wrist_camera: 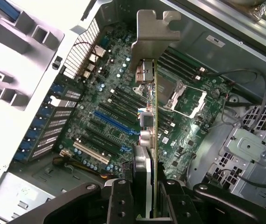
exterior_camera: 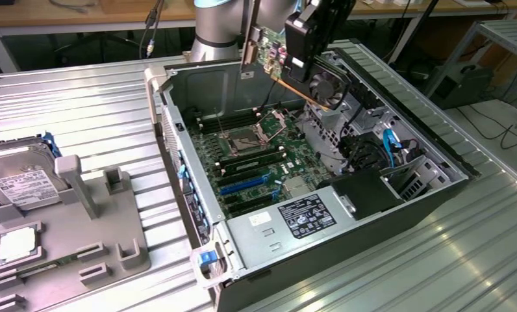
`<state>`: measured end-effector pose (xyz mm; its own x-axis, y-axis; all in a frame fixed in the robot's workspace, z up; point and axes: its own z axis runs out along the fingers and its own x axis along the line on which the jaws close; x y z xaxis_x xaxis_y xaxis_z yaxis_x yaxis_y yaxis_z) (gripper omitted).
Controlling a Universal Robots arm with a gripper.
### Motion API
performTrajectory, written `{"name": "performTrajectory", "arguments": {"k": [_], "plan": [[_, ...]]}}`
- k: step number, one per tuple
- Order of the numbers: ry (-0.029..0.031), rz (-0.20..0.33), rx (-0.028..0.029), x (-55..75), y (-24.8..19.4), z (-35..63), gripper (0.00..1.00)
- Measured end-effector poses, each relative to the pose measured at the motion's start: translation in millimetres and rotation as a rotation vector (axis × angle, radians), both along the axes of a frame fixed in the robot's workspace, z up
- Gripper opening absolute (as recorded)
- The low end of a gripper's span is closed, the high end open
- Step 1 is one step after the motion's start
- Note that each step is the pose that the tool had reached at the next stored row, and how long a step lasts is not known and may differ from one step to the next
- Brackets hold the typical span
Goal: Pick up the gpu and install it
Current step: 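Insert the gpu into the slot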
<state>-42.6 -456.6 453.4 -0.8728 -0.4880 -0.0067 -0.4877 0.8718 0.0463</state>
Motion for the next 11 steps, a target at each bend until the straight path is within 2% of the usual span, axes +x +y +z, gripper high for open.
{"name": "performTrajectory", "arguments": {"k": [11], "plan": [[0.0000, 0.031, 0.0014, 0.0, 0.0, 0.0, 0.28]]}}
